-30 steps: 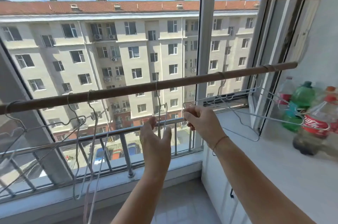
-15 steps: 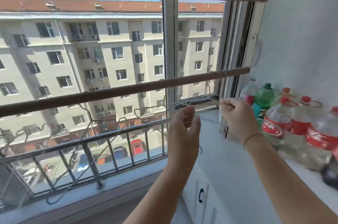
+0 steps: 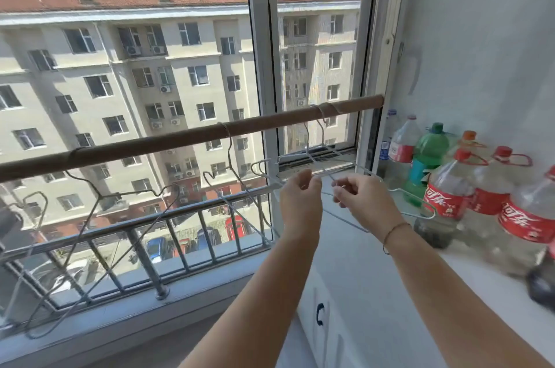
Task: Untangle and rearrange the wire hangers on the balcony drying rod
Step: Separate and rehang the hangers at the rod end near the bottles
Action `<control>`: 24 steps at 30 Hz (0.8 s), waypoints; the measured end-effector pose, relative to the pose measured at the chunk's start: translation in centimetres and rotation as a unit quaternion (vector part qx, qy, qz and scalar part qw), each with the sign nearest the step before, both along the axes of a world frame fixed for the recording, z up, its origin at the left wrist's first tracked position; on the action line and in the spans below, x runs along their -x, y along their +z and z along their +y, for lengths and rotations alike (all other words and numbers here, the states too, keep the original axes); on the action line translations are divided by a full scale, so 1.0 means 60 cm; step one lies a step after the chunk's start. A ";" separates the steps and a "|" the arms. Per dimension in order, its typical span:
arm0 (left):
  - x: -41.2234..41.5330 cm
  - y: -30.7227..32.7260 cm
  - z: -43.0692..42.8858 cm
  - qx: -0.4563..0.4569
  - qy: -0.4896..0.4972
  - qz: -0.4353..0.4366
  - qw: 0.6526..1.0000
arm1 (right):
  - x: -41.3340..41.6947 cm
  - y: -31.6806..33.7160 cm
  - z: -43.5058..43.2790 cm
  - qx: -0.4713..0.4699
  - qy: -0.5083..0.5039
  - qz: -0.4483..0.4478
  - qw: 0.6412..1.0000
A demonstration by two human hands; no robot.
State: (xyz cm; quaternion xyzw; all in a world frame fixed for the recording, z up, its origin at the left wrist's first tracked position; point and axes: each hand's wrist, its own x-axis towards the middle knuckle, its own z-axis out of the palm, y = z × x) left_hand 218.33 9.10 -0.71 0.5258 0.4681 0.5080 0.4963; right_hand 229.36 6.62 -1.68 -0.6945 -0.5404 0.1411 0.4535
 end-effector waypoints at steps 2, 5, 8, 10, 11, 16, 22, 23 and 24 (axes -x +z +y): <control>-0.001 0.007 0.018 0.029 -0.007 -0.005 1.000 | 0.013 -0.008 0.003 0.002 0.043 0.082 0.996; 0.004 0.018 0.045 0.061 -0.016 -0.007 0.998 | 0.033 -0.017 0.010 -0.018 0.074 0.164 0.983; 0.009 0.036 0.066 0.074 -0.030 -0.051 0.996 | 0.049 -0.011 0.026 -0.046 0.066 0.162 0.983; 0.015 0.052 0.077 0.074 -0.024 -0.073 0.994 | 0.056 0.004 0.041 -0.063 0.062 0.150 0.985; 0.019 0.058 0.083 0.074 -0.021 -0.084 0.993 | 0.060 0.014 0.049 -0.067 0.062 0.140 0.986; 0.035 0.049 0.102 0.091 0.010 -0.106 0.990 | 0.081 0.018 0.073 -0.044 0.076 0.086 0.992; 0.058 -0.049 0.087 0.129 0.027 -0.064 0.989 | 0.080 -0.068 0.044 0.031 0.074 0.151 0.985; 0.063 -0.069 0.079 0.138 0.027 -0.055 0.989 | 0.078 -0.082 0.039 0.039 0.062 0.153 0.985; 0.069 -0.090 0.071 0.144 0.027 -0.043 0.988 | 0.077 -0.095 0.034 0.047 0.051 0.146 0.987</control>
